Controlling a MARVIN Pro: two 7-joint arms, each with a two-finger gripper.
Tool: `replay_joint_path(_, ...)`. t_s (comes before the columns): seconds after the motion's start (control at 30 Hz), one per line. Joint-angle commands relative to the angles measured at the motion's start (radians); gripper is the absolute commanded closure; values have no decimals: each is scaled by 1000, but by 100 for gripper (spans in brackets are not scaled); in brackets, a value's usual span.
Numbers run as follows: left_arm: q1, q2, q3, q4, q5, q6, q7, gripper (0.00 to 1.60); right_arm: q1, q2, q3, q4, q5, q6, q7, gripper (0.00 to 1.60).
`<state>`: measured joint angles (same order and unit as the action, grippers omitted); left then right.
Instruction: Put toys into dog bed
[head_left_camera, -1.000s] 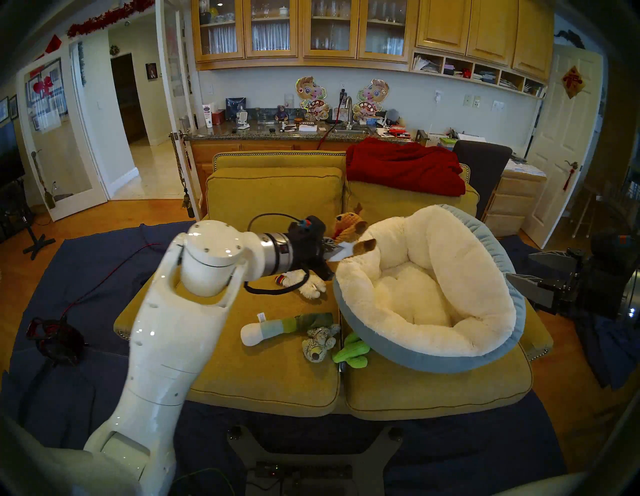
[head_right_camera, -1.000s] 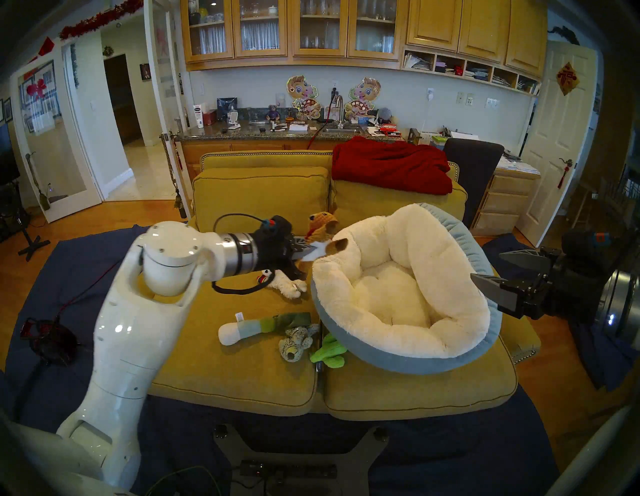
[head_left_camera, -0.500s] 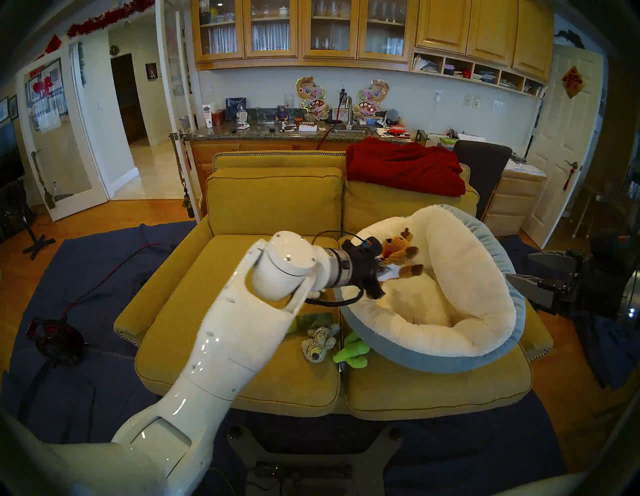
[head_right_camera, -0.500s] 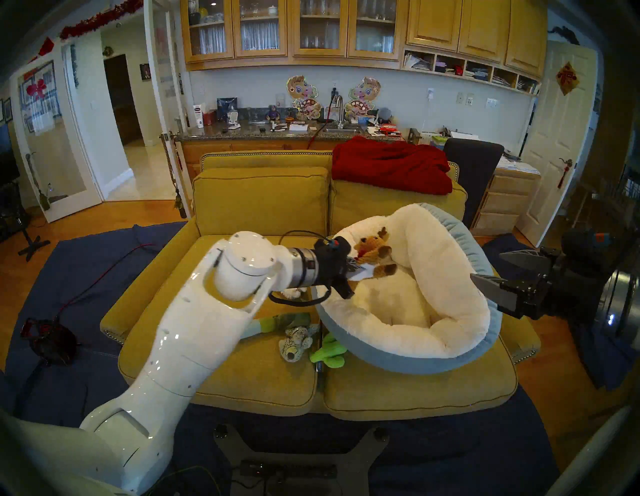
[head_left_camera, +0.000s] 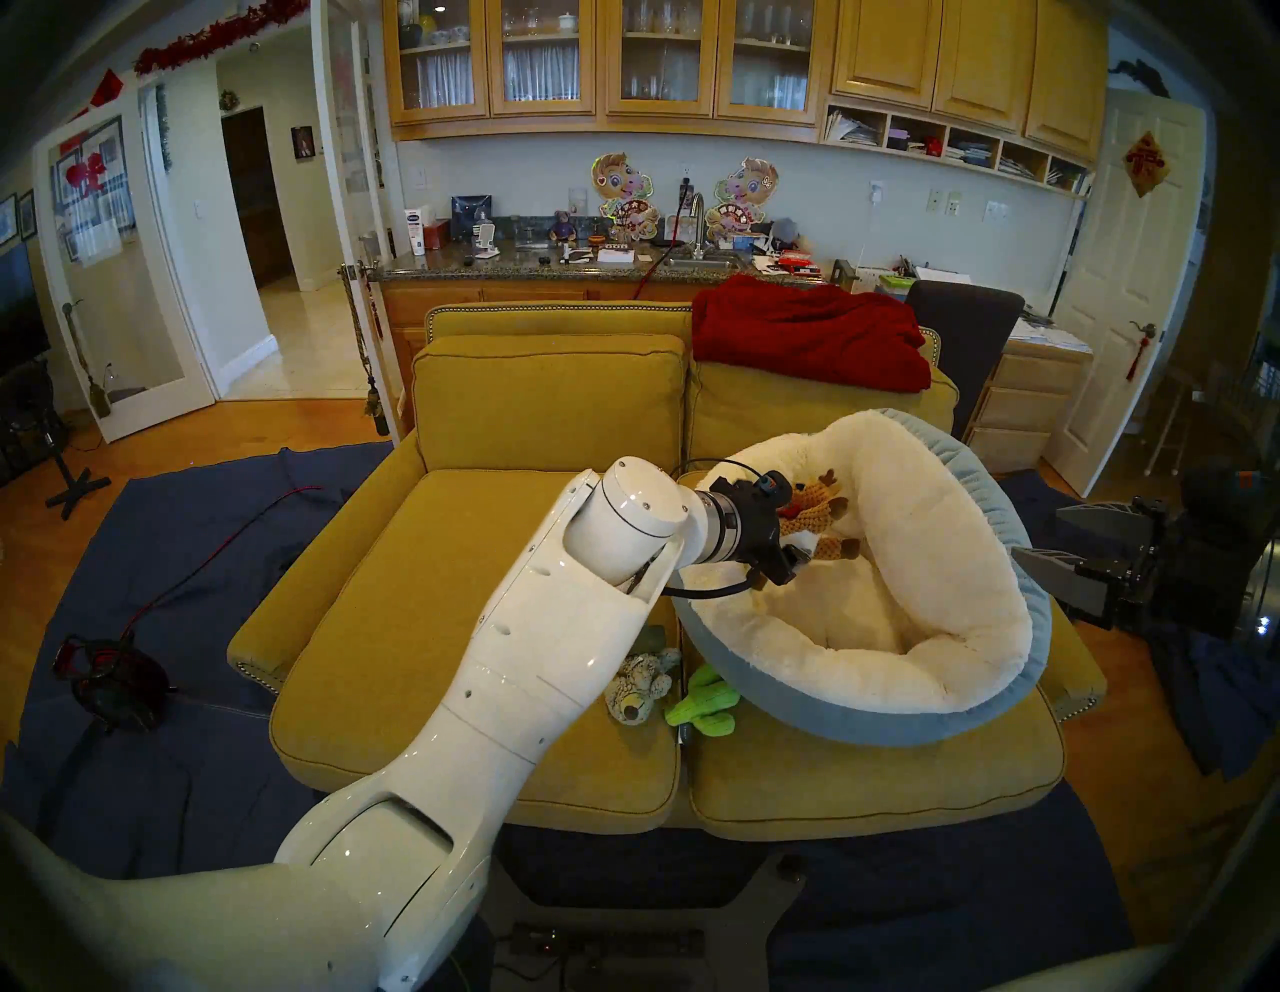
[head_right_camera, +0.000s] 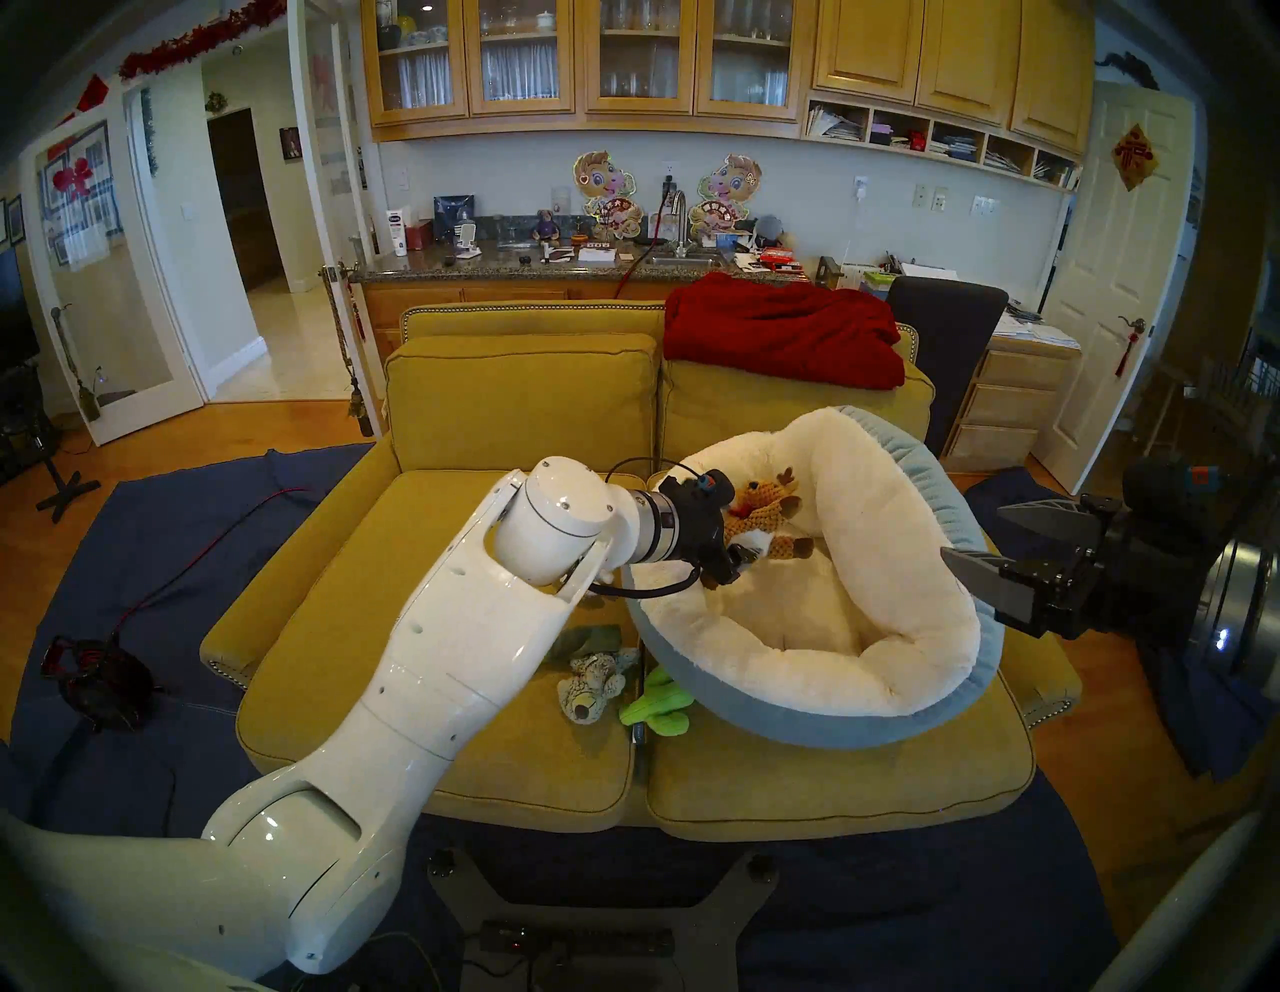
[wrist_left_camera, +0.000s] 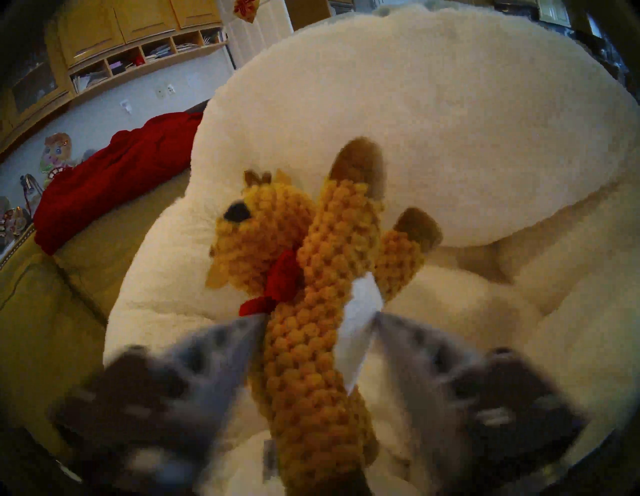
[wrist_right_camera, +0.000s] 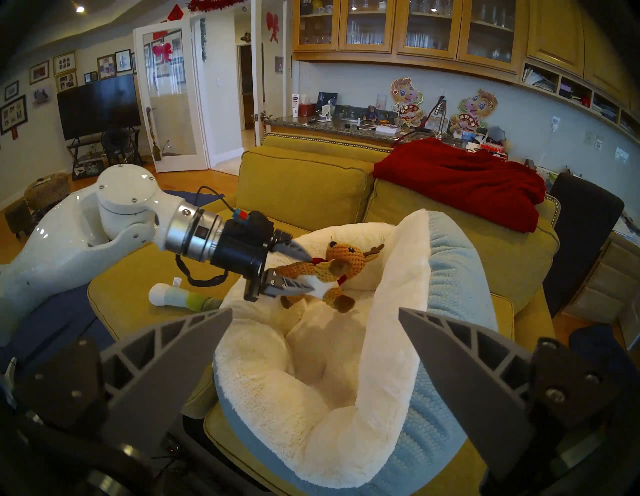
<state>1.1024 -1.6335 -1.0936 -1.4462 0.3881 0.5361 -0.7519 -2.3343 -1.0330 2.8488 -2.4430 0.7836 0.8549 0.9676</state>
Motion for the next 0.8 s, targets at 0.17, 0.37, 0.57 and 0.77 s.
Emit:
replay_joint_path(0.17, -147, -6, -64, -3, -17, -69, -95, 0, 4, 2, 13, 0, -1, -1, 0, 0)
replay_joint_path(0.37, -98, 80, -106, -96, -43, -60, -209, 0, 4, 2, 13, 0, -1, -1, 0, 0)
replay_joint_path(0.57, -29, 180, -166, -212, -55, -31, -305, 0, 4, 2, 13, 0, -1, -1, 0, 0)
replay_joint_path(0.77, -12, 234, -224, -232, -68, -31, -371, 0, 4, 2, 13, 0, -1, -1, 0, 0)
